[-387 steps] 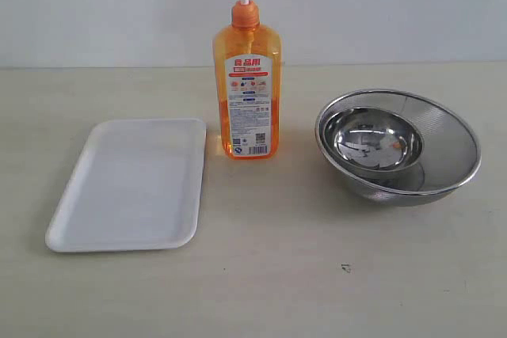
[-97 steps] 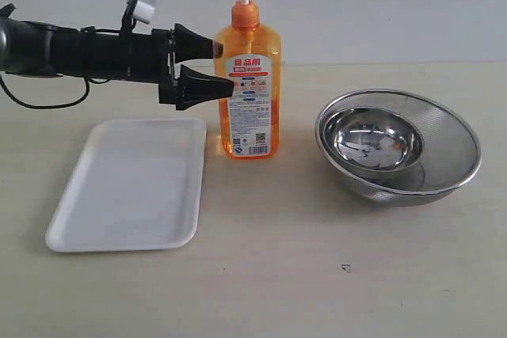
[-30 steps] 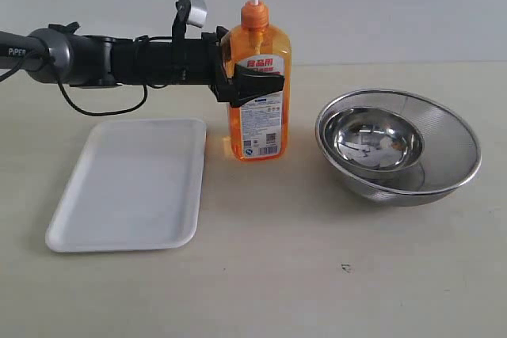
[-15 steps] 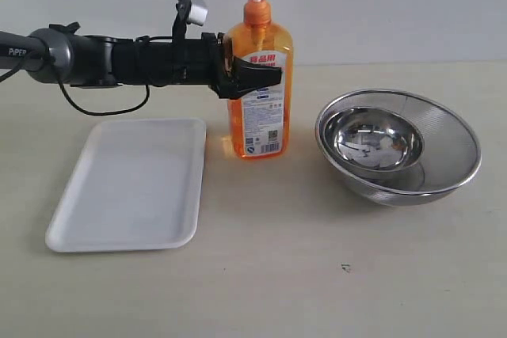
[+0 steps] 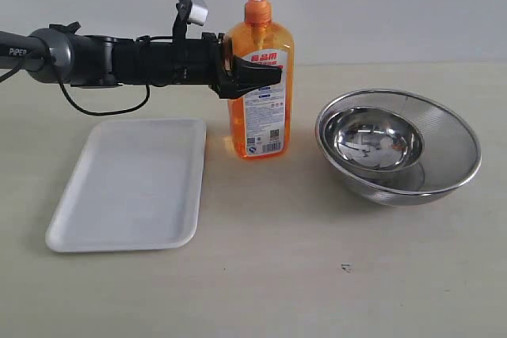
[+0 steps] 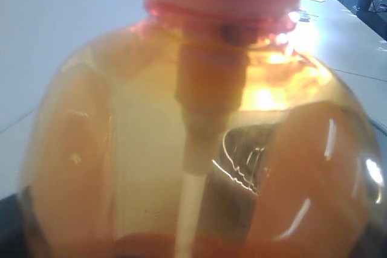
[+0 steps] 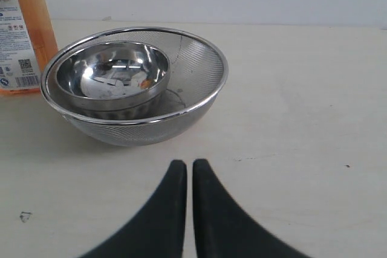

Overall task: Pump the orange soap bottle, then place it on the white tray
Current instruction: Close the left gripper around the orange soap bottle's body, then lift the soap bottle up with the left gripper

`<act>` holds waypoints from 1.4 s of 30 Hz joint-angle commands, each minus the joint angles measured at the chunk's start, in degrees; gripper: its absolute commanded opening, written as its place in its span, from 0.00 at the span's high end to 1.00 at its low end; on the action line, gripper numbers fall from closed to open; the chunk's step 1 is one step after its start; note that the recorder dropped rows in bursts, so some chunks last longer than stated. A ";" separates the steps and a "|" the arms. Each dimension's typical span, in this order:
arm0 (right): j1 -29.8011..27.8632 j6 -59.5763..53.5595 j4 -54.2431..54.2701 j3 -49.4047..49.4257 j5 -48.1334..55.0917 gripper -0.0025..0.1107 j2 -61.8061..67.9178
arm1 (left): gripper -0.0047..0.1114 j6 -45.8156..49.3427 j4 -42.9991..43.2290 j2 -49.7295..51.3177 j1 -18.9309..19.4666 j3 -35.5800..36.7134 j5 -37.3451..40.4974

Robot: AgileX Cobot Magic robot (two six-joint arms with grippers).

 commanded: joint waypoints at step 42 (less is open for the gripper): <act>-0.01 0.00 -0.06 -0.04 -0.60 0.97 -0.29 | 0.92 -5.34 8.00 -6.07 -0.30 -0.29 5.01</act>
